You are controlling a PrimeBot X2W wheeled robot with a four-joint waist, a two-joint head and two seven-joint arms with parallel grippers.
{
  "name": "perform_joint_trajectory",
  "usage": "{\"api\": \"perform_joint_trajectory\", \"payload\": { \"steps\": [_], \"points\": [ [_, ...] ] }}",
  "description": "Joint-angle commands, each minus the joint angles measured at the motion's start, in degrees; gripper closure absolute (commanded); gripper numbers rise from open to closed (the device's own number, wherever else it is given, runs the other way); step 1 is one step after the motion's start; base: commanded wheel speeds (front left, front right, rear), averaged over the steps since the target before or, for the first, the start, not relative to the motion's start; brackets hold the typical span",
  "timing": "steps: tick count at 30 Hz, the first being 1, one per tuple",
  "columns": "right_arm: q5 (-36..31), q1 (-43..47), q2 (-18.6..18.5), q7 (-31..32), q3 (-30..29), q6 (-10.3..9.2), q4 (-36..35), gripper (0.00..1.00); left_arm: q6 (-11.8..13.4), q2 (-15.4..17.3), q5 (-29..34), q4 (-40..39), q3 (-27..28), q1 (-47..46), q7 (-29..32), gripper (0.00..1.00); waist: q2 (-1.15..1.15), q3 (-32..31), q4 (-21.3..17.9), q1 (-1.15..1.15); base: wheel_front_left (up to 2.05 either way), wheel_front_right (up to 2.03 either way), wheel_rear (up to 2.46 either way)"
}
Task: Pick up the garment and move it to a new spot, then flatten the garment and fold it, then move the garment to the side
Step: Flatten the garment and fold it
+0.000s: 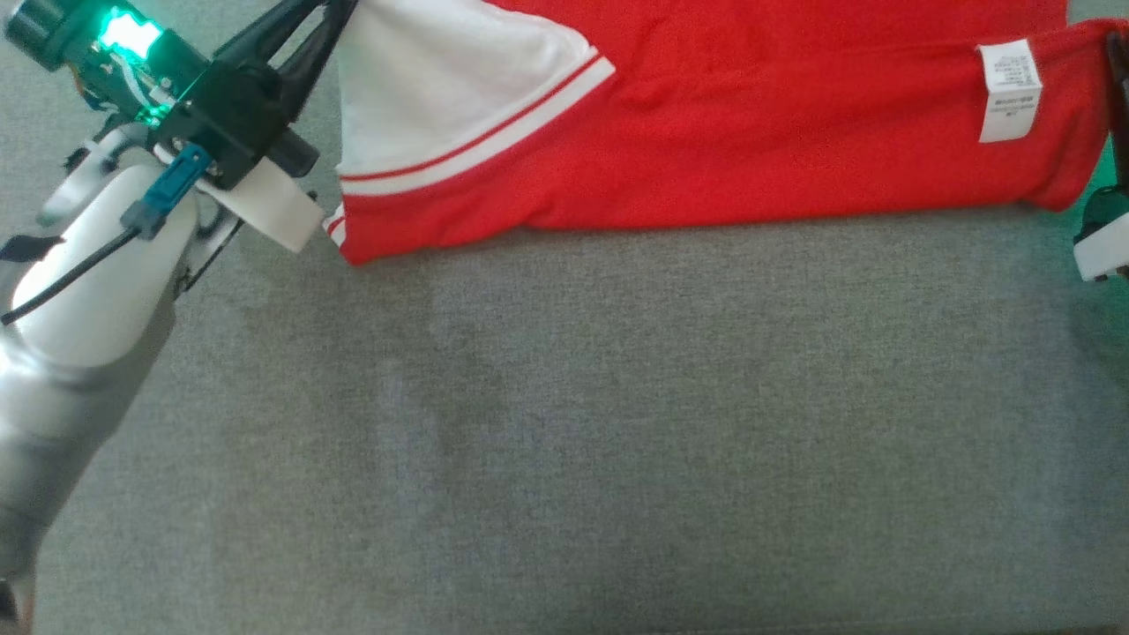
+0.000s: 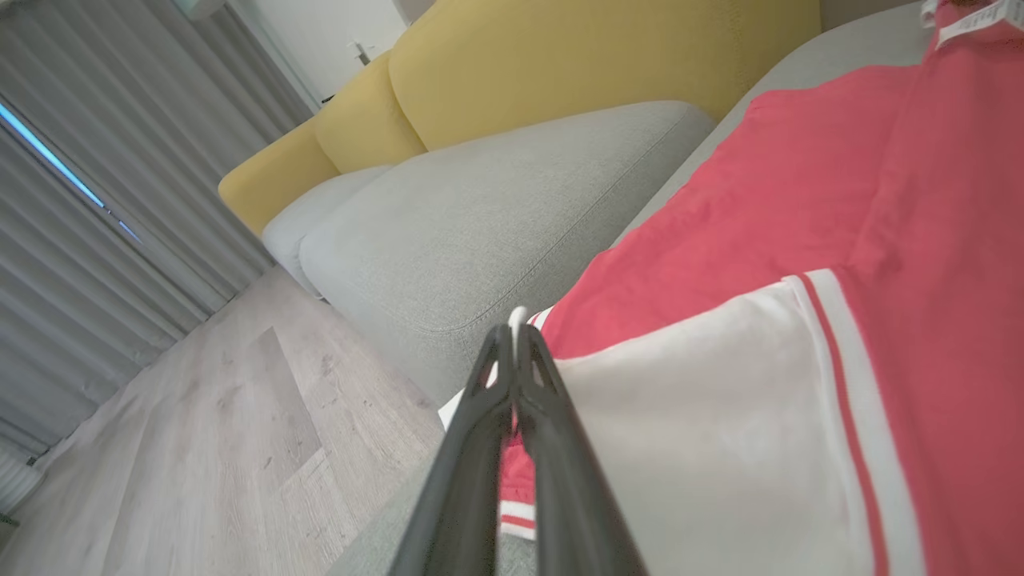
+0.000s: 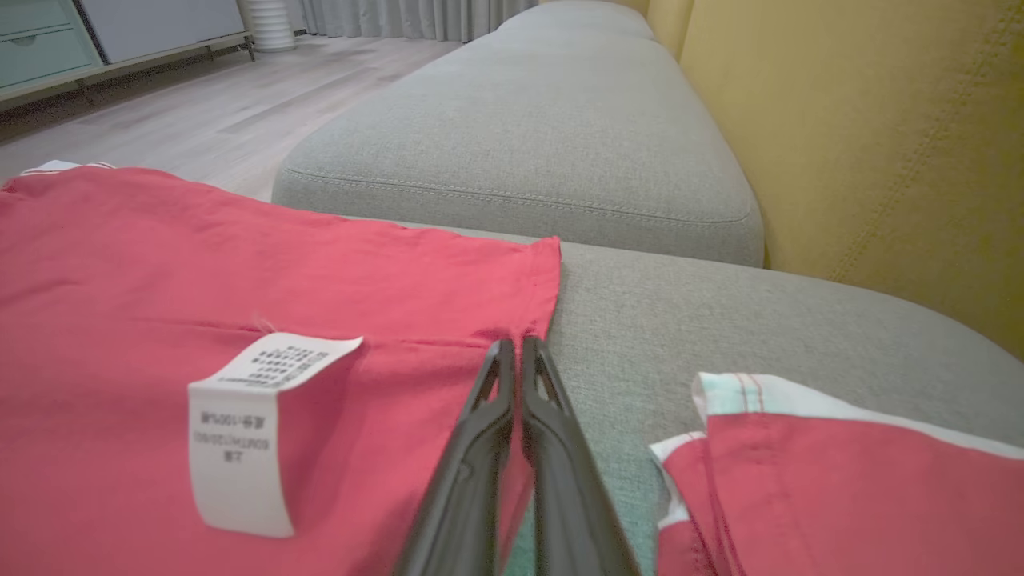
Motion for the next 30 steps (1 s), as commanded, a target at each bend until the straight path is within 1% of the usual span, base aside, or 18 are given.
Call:
{"api": "perform_joint_trajectory", "payload": {
  "steps": [1,2,6,11,15,18,22,24,28,30],
  "points": [
    [0.5,0.1,-0.9,-0.8,0.1,-0.05,0.0,0.0,0.5,1.5,-0.8,-0.1,2.9,-1.6,-0.4,0.29,0.0,-0.1,-0.1,-0.02,0.0,0.0,0.0],
    [0.4,-0.1,-0.5,-0.9,0.1,-0.05,0.7,0.0,0.9,1.0,-1.1,0.4,3.1,-0.9,-0.4,0.0,0.0,-0.3,-0.1,-0.02,0.0,0.0,0.0],
    [-0.2,0.8,1.2,-1.2,-1.1,-0.05,1.6,0.0,3.5,-1.3,-4.5,0.5,5.3,4.7,-0.5,0.0,0.0,-2.4,-0.3,-0.02,0.0,0.0,0.0],
    [-2.2,5.8,4.2,-1.3,-5.6,-0.05,-2.3,0.0,7.2,-4.9,-10.9,-1.9,9.3,17.0,-0.5,0.0,0.0,-5.8,-0.3,-0.02,0.0,0.0,0.0],
    [-4.0,10.5,7.0,-1.3,-9.2,-0.05,-5.2,0.0,8.8,-8.5,-15.5,-2.1,11.4,25.2,-0.5,0.0,0.0,-7.8,-0.2,-0.02,0.0,0.0,0.0],
    [-5.0,12.8,8.6,-1.3,-10.3,-0.05,-6.7,0.0,10.6,-10.4,-17.7,0.4,12.3,27.9,0.0,0.0,0.0,-8.3,-0.5,-0.02,0.0,0.0,0.0],
    [-5.6,14.5,9.7,-1.3,-10.5,-0.05,-7.9,0.0,13.1,-11.6,-19.3,4.1,14.1,27.8,0.4,0.0,0.0,-8.4,-1.1,-0.02,0.0,0.0,0.0],
    [-5.7,14.8,9.8,-1.3,-10.6,-0.05,-7.9,0.0,13.4,-12.2,-20.3,5.6,14.9,27.5,0.6,0.0,0.0,-8.4,-1.3,-0.02,0.0,0.0,0.0],
    [-5.6,15.1,9.8,-1.3,-10.8,-0.05,-7.6,0.0,13.0,-13.0,-21.3,7.8,14.9,27.3,1.7,0.0,0.0,-8.5,-1.6,-0.02,0.0,0.0,0.0],
    [-5.5,15.2,9.9,-1.3,-10.9,-0.05,-7.2,0.0,12.4,-13.6,-22.0,8.9,14.7,27.4,2.5,0.0,0.0,-8.7,-1.7,-0.02,0.0,0.0,0.0]
  ]
}}
